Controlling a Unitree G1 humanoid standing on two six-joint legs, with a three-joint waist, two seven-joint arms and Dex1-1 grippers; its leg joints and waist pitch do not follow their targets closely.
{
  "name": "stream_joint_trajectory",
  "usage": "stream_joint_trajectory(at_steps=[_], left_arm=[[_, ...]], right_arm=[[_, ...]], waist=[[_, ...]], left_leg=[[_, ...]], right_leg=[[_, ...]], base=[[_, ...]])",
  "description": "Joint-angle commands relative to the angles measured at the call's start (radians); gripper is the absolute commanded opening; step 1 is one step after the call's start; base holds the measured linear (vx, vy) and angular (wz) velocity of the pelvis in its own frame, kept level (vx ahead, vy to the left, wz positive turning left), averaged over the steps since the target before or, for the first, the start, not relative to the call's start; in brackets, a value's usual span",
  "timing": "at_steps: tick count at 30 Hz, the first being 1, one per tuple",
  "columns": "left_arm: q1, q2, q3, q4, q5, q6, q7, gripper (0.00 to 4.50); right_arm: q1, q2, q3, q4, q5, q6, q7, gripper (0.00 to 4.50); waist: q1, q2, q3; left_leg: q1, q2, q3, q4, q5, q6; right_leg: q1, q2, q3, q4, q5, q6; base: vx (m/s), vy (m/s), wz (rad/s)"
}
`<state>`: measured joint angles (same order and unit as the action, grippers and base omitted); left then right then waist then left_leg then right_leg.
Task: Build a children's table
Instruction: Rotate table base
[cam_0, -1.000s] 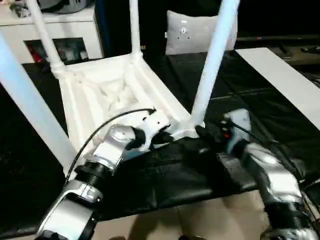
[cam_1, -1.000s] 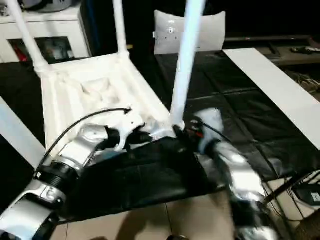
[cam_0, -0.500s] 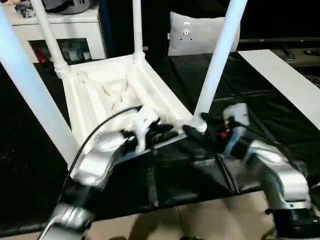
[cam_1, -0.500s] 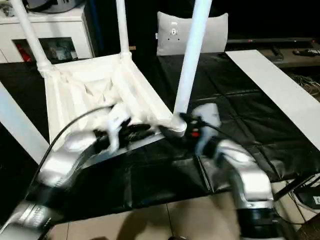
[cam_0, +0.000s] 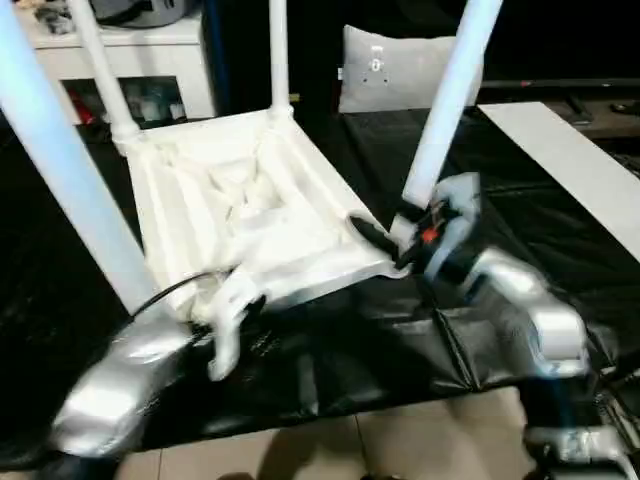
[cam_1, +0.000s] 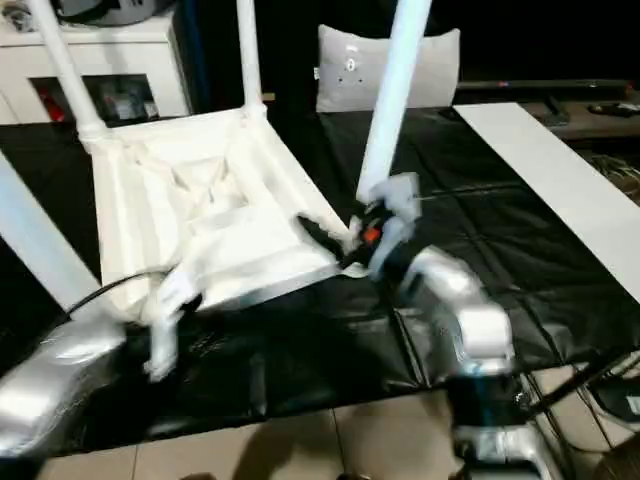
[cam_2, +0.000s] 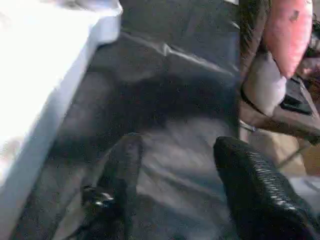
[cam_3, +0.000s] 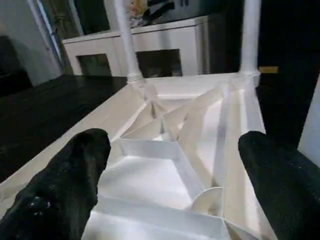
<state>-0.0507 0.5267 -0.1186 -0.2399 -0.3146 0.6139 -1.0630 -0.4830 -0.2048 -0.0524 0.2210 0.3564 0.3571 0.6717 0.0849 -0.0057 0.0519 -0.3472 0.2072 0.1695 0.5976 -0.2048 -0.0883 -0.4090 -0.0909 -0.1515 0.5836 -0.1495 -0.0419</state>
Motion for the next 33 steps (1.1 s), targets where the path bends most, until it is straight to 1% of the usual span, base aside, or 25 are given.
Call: stream_joint_trajectory(at_steps=[1,2,3,4,5,6,7,8,9,10,11,13,15,16,17,19,21,23,25,26,27,28,30,32,33], left_arm=[[0.047,0.044,0.028,-0.053,-0.02,0.024,-0.031,3.04],[0.063,0.057,0.036,-0.062,-0.023,0.027,-0.036,3.04],[0.074,0.066,0.041,-0.069,-0.027,0.03,-0.039,3.11],[0.085,0.078,0.045,-0.079,-0.037,0.039,-0.041,3.16],[0.098,0.091,0.053,-0.088,-0.047,0.048,-0.045,3.22],[0.135,0.133,0.082,-0.105,-0.066,0.067,-0.063,3.29],[0.162,0.163,0.104,-0.115,-0.075,0.08,-0.076,3.38],[0.193,0.198,0.135,-0.121,-0.081,0.088,-0.096,3.46],[0.202,0.21,0.144,-0.124,-0.087,0.092,-0.102,3.52],[0.202,0.21,0.144,-0.124,-0.087,0.092,-0.102,3.62],[0.223,0.24,0.178,-0.133,-0.1,0.099,-0.112,3.71],[0.228,0.258,0.228,-0.119,-0.101,0.095,-0.104,3.86],[0.222,0.271,0.269,-0.093,-0.089,0.075,-0.093,3.94],[0.211,0.283,0.293,-0.065,-0.086,0.045,-0.086,4.17],[0.206,0.283,0.3,-0.057,-0.09,0.04,-0.086,4.17],[0.154,0.285,0.363,0.005,-0.124,-0.008,-0.087,4.32],[0.104,0.28,0.4,0.038,-0.161,-0.023,-0.095,4.42],[0.083,0.277,0.405,0.045,-0.176,-0.018,-0.102,4.42],[0.019,0.249,0.394,0.052,-0.215,0.006,-0.11,4.42],[0.017,0.248,0.394,0.053,-0.216,0.006,-0.11,4.42],[-0.007,0.23,0.381,0.061,-0.217,0.004,-0.102,4.42],[-0.044,0.203,0.352,0.081,-0.219,-0.003,-0.095,4.42],[-0.103,0.158,0.289,0.114,-0.195,-0.033,-0.078,4.42],[-0.118,0.143,0.265,0.117,-0.189,-0.044,-0.078,4.42],[-0.13,0.126,0.248,0.114,-0.194,-0.037,-0.077,4.42]], right_arm=[[-0.037,-0.026,-0.061,0.082,-0.026,-0.076,-0.048,4.5],[-0.05,-0.029,-0.073,0.111,-0.032,-0.099,-0.065,4.5],[-0.06,-0.032,-0.083,0.134,-0.036,-0.116,-0.078,4.5],[-0.072,-0.034,-0.096,0.157,-0.038,-0.134,-0.095,4.5],[-0.081,-0.038,-0.11,0.177,-0.038,-0.144,-0.107,4.5],[-0.097,-0.05,-0.131,0.218,-0.047,-0.177,-0.134,4.5],[-0.106,-0.06,-0.146,0.246,-0.051,-0.194,-0.151,4.5],[-0.107,-0.074,-0.153,0.267,-0.056,-0.212,-0.154,4.5],[-0.108,-0.078,-0.152,0.276,-0.056,-0.221,-0.15,4.5],[-0.108,-0.078,-0.152,0.276,-0.056,-0.221,-0.15,4.5],[-0.102,-0.084,-0.143,0.282,-0.054,-0.23,-0.13,4.5],[-0.083,-0.083,-0.125,0.268,-0.055,-0.228,-0.106,4.5],[-0.058,-0.081,-0.103,0.247,-0.063,-0.218,-0.081,4.5],[-0.041,-0.081,-0.084,0.239,-0.076,-0.227,-0.072,4.5],[-0.036,-0.081,-0.078,0.233,-0.077,-0.22,-0.07,4.5],[0.014,-0.083,-0.03,0.19,-0.086,-0.155,-0.053,4.5],[0.052,-0.082,0.012,0.161,-0.1,-0.102,-0.049,4.5],[0.064,-0.08,0.03,0.154,-0.11,-0.09,-0.049,4.5],[0.093,-0.068,0.079,0.144,-0.152,-0.072,-0.058,4.5],[0.093,-0.068,0.079,0.144,-0.153,-0.072,-0.058,4.5],[0.095,-0.06,0.089,0.151,-0.163,-0.058,-0.07,4.5],[0.092,-0.048,0.102,0.163,-0.185,-0.041,-0.105,4.5],[0.083,-0.032,0.13,0.179,-0.216,-0.012,-0.148,4.5],[0.075,-0.027,0.14,0.189,-0.229,-0.007,-0.166,4.5],[0.063,-0.021,0.145,0.211,-0.24,-0.01,-0.182,4.5]], waist=[[-0.01,0.008,-0.056],[-0.012,0.007,-0.054],[-0.012,0.009,-0.055],[-0.012,0.004,-0.055],[-0.008,0.007,-0.052],[-0.008,0.008,-0.05],[-0.015,0.008,-0.047],[-0.015,0.008,-0.046],[-0.015,0.001,-0.046],[-0.014,0.002,-0.045],[-0.012,0.003,-0.045],[-0.018,0.002,-0.046],[-0.025,0.001,-0.046],[-0.031,-0.002,-0.045],[-0.033,-0.003,-0.045],[-0.036,0.0,-0.046],[-0.036,0.004,-0.048],[-0.037,0.004,-0.048],[-0.037,0.005,-0.05],[-0.037,0.005,-0.05],[-0.037,0.006,-0.052],[-0.038,0.001,-0.051],[-0.033,0.006,-0.052],[-0.031,0.006,-0.054],[-0.031,0.003,-0.055]], left_leg=[[0.007,0.028,-0.006,-0.078,-0.229,0.02],[0.007,0.026,-0.005,-0.078,-0.235,0.02],[0.012,0.023,-0.005,-0.076,-0.243,0.017],[0.016,0.022,-0.001,-0.074,-0.241,0.019],[0.022,0.022,-0.001,-0.075,-0.249,0.017],[0.023,0.023,-0.002,-0.077,-0.274,0.016],[0.014,0.023,-0.008,-0.081,-0.303,0.014],[0.016,0.023,-0.009,-0.08,-0.319,0.014],[0.028,0.018,-0.005,-0.076,-0.33,0.017],[0.029,0.017,-0.004,-0.075,-0.329,0.018],[0.029,0.019,-0.006,-0.077,-0.328,0.019],[0.016,0.021,-0.011,-0.082,-0.326,0.02],[0.018,0.016,-0.01,-0.079,-0.325,0.026],[0.015,0.016,-0.011,-0.079,-0.324,0.028],[0.014,0.015,-0.012,-0.078,-0.324,0.03],[0.015,0.011,-0.012,-0.078,-0.317,0.034],[0.018,0.016,-0.015,-0.079,-0.322,0.031],[0.015,0.019,-0.016,-0.082,-0.323,0.025],[0.018,0.021,-0.014,-0.082,-0.322,0.019],[0.018,0.021,-0.014,-0.082,-0.317,0.016],[0.016,0.022,-0.014,-0.081,-0.309,0.016],[0.015,0.022,-0.012,-0.081,-0.301,0.015],[0.02,0.02,-0.011,-0.08,-0.282,0.007],[0.015,0.022,-0.013,-0.082,-0.273,0.0],[0.015,0.024,-0.012,-0.082,-0.269,-0.002]], right_leg=[[0.05,-0.063,0.065,-0.083,-0.447,-0.074],[0.05,-0.06,0.065,-0.086,-0.459,-0.069],[0.048,-0.06,0.064,-0.088,-0.476,-0.066],[0.045,-0.059,0.066,-0.092,-0.477,-0.064],[0.041,-0.057,0.068,-0.089,-0.474,-0.072],[0.041,-0.056,0.065,-0.09,-0.489,-0.07],[0.05,-0.057,0.061,-0.087,-0.51,-0.065],[0.048,-0.058,0.06,-0.091,-0.53,-0.057],[0.04,-0.056,0.061,-0.098,-0.557,-0.043],[0.039,-0.057,0.061,-0.098,-0.561,-0.043],[0.041,-0.055,0.06,-0.099,-0.564,-0.039],[0.051,-0.055,0.06,-0.092,-0.546,-0.038],[0.049,-0.055,0.06,-0.097,-0.548,-0.036],[0.05,-0.055,0.058,-0.099,-0.554,-0.036],[0.051,-0.054,0.057,-0.1,-0.56,-0.033],[0.053,-0.052,0.056,-0.103,-0.563,-0.031],[0.051,-0.053,0.057,-0.098,-0.546,-0.042],[0.054,-0.054,0.059,-0.093,-0.521,-0.056],[0.052,-0.056,0.063,-0.088,-0.503,-0.068],[0.053,-0.058,0.064,-0.088,-0.498,-0.078],[0.054,-0.06,0.066,-0.085,-0.481,-0.085],[0.055,-0.058,0.067,-0.085,-0.478,-0.086],[0.053,-0.059,0.068,-0.086,-0.474,-0.089],[0.059,-0.061,0.069,-0.081,-0.453,-0.091],[0.058,-0.061,0.071,-0.078,-0.437,-0.095]], base=[[0.0,0.0,0.0],[0.0,0.0,0.0],[0.0,0.0,0.0],[0.0,0.0,0.0],[0.0,0.0,0.0],[0.0,0.0,0.0],[0.0,0.0,0.0],[0.0,0.0,0.0],[0.0,0.0,0.0],[0.0,0.0,0.0],[0.0,0.0,0.0],[0.0,0.0,0.0],[0.0,0.0,0.0],[0.0,0.0,0.0],[0.0,0.0,0.0],[0.0,0.0,0.0],[0.0,0.0,0.0],[0.0,0.0,0.0],[0.0,0.0,0.0],[0.0,0.0,0.0],[0.0,0.0,0.0],[0.0,0.0,0.0],[0.0,0.0,0.0],[0.0,0.0,0.0],[0.0,0.0,0.0]])
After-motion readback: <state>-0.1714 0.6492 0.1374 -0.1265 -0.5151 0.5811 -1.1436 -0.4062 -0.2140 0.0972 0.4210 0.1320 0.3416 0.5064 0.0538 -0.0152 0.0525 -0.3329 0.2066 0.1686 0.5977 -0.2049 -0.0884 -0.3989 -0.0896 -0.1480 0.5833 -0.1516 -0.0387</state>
